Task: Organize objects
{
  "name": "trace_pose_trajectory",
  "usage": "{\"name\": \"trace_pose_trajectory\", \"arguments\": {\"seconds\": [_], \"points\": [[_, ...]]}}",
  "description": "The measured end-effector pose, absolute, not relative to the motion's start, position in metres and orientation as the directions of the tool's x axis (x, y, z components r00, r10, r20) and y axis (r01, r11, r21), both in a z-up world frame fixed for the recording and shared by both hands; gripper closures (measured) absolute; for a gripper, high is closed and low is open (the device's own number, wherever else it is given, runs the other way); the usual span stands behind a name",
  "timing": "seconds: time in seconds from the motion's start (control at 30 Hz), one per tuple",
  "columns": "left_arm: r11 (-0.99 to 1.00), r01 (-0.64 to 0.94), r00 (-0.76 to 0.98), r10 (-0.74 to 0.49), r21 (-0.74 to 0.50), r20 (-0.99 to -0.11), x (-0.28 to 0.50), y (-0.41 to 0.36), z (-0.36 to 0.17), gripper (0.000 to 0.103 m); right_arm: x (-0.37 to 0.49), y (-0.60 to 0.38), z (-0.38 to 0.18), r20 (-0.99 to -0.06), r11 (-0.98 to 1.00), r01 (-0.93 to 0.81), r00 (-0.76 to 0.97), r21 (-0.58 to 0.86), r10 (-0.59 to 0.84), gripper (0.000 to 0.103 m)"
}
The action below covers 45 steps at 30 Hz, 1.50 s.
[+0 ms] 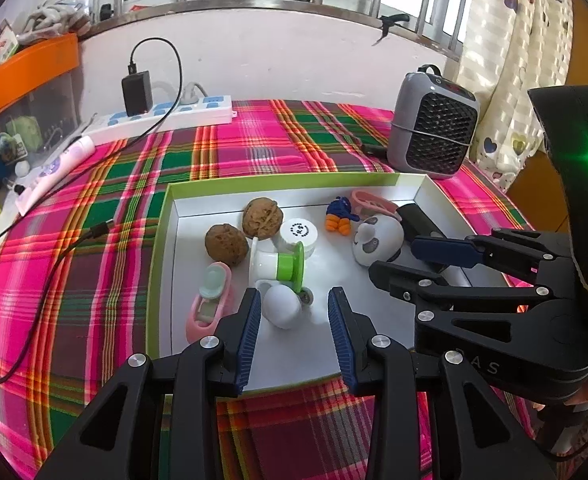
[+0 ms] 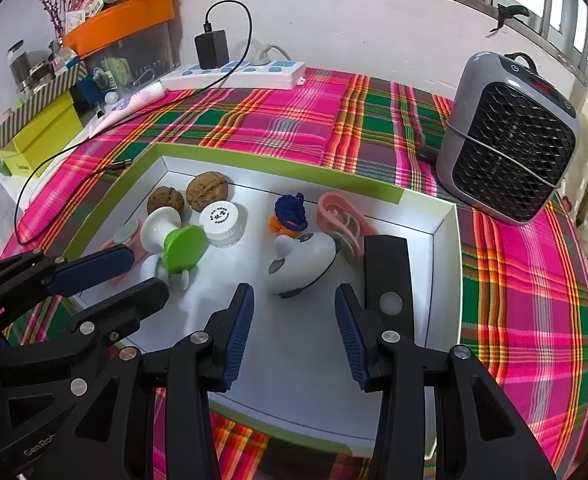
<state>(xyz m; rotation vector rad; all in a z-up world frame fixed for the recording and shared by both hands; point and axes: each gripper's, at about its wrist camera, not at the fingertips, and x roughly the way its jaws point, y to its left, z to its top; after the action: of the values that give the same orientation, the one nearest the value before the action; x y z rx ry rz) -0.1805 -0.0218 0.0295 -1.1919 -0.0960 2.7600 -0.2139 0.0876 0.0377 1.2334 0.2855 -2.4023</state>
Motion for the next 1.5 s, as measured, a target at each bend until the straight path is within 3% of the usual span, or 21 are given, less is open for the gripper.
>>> {"name": "trace_pose_trajectory", "arguments": {"seconds": [1.2, 1.5], "points": [[-0.999, -0.023, -0.739, 0.046, -0.044, -0.672, -0.123, -0.016, 0.051, 0.066, -0.149, 0.110, 0.063, -0.720, -0.918, 0.392, -0.620, 0.060, -0.312, 0.059], [-1.000, 0.001, -0.718, 0.014, -0.021, -0.696, -0.105, -0.015, 0.041, 0.064, -0.129, 0.119, 0.052, -0.732, -0.926, 0.370, -0.610, 0.076, -0.304, 0.059]]}}
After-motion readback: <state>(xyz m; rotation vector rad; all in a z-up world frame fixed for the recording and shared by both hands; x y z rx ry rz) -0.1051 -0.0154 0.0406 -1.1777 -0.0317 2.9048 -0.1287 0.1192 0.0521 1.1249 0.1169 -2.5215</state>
